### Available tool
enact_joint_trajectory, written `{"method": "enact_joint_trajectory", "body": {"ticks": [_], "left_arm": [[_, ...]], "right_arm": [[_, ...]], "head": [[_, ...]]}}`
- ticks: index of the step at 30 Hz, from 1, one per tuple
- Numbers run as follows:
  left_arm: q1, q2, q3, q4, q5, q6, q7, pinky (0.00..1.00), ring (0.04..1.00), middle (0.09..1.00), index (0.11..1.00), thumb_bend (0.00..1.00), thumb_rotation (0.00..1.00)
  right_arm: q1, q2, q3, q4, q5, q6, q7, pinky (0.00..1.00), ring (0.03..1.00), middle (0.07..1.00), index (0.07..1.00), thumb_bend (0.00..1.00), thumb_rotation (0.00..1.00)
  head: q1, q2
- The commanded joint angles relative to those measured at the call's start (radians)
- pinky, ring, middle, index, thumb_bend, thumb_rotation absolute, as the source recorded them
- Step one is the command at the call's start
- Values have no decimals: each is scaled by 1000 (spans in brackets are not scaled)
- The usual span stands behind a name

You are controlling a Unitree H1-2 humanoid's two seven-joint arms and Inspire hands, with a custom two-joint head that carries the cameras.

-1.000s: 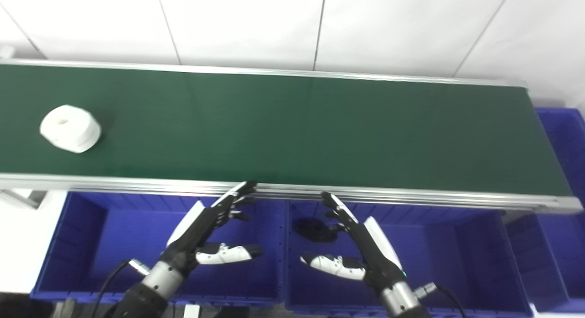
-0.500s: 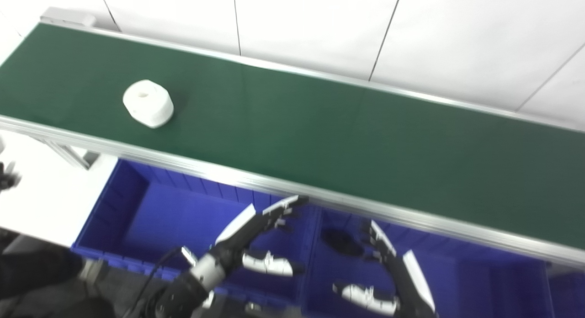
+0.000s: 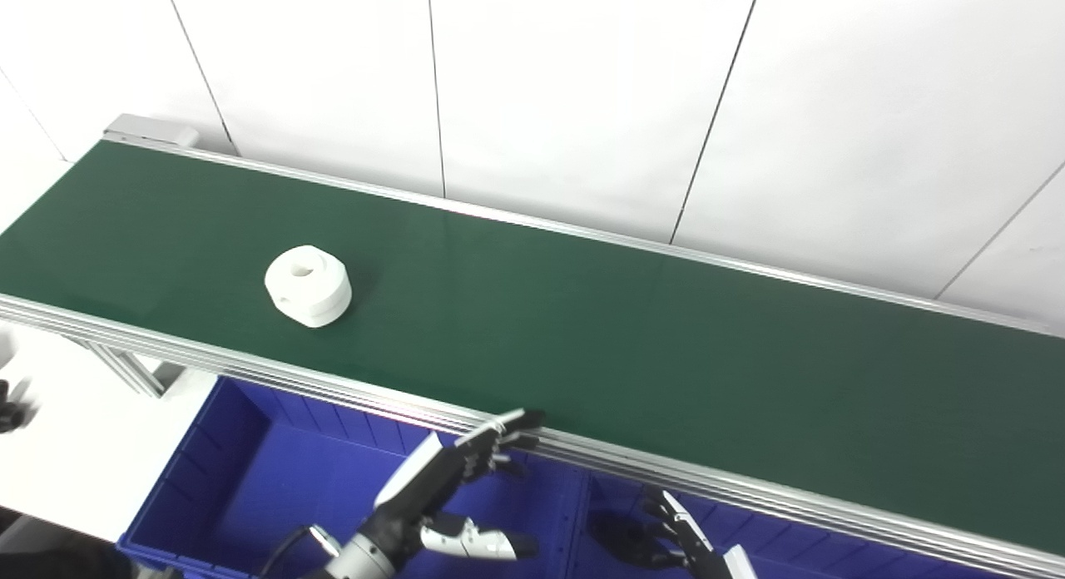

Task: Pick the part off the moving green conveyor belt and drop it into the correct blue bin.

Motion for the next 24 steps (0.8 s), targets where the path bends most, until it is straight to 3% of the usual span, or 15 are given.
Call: {"method": "enact_joint_trajectory", "body": {"ticks": [1,3,6,9,15,20,24], "left_arm": [[-27,21,20,-61,-17,-30,7,730,867,910,878,691,382],[-38,40,41,-104,-24,1,2,749,881,923,884,691,410],[-76,115,100,-169,-25,42,-10,790,910,954,914,677,453],[-128,201,166,-197,21,46,-13,804,913,964,940,596,388],[-262,359,252,-100,44,-2,-26,833,922,958,928,630,321],[-325,434,276,-45,41,29,-46,875,936,963,930,651,264],[-391,503,271,49,129,24,-58,910,952,966,933,660,284]], "right_arm": [[-15,17,6,-16,1,-48,-11,695,837,884,923,668,221],[-19,23,10,-12,-1,-49,-13,692,833,881,922,670,227],[-24,35,18,-17,-13,-39,-14,688,829,881,921,672,232],[-26,45,24,-22,-24,-28,-16,683,818,873,913,692,237],[-31,64,29,-26,-36,-19,-16,681,811,866,904,717,248],[-34,71,25,-25,-31,-18,-12,687,815,868,903,718,247],[-39,70,26,-23,-33,-17,-9,688,815,866,903,713,250]], "head": [[0,0],[-23,7],[-61,26],[-72,32],[-69,45],[-56,49],[-43,50]]}}
